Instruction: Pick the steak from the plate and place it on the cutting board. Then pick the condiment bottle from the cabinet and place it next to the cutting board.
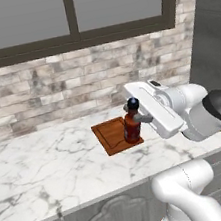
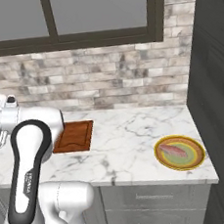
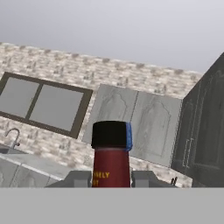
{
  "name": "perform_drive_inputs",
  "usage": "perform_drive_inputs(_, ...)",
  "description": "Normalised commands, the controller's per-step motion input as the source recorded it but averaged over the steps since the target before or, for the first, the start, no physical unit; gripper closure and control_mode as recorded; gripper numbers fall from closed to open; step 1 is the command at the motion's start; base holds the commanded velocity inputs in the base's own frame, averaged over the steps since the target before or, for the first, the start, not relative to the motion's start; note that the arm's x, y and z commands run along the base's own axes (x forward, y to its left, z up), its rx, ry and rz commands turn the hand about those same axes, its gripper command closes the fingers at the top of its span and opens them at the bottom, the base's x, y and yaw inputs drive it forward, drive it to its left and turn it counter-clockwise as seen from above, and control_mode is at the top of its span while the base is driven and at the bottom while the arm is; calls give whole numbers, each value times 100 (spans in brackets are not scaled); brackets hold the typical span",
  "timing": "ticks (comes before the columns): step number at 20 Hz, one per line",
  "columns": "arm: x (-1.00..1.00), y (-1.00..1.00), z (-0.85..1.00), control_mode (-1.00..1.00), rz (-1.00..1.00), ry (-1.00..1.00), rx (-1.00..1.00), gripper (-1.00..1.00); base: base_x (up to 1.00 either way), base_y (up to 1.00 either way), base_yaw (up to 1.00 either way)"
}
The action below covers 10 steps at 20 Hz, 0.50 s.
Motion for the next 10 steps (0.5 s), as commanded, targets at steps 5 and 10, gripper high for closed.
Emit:
perform_drive_inputs(5,-5,7,-9,-100,0,15,0,100,0,0,0)
perform_drive_inputs(10,0,1,-13,-100,0,14,0,100,0,0,0)
